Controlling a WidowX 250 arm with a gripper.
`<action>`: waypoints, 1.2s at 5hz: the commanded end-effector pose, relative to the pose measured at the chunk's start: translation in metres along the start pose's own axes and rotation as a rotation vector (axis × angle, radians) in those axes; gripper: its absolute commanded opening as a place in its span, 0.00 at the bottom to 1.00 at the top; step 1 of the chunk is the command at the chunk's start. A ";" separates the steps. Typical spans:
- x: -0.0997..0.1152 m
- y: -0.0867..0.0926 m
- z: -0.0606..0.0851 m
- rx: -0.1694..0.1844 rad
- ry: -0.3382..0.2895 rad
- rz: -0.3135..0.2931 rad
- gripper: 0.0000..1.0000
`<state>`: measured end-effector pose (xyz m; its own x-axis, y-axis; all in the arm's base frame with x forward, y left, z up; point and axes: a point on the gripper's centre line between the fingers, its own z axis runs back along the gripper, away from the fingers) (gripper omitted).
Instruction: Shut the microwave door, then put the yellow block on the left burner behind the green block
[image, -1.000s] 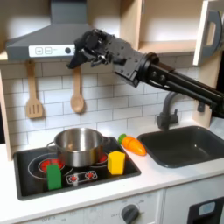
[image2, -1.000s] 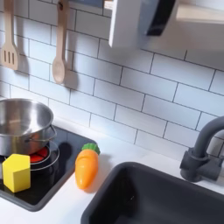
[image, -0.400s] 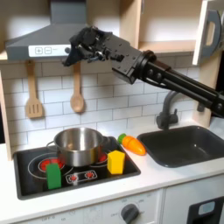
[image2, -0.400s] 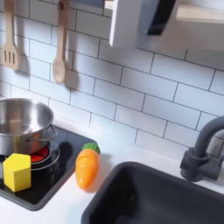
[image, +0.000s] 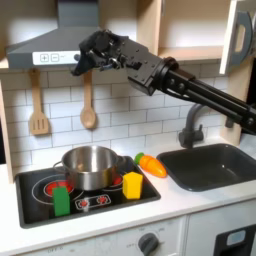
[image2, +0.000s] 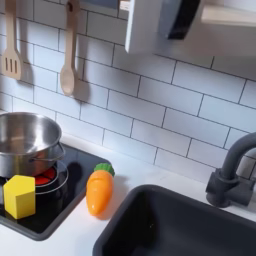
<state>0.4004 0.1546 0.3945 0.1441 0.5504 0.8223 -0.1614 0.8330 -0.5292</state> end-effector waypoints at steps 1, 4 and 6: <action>-0.017 -0.006 0.009 -0.030 0.077 0.006 0.00; -0.072 -0.028 0.025 -0.114 0.373 0.019 0.00; -0.101 0.004 0.067 0.113 0.695 -0.026 0.00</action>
<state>0.3243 0.0965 0.3249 0.7415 0.4591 0.4893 -0.2294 0.8588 -0.4581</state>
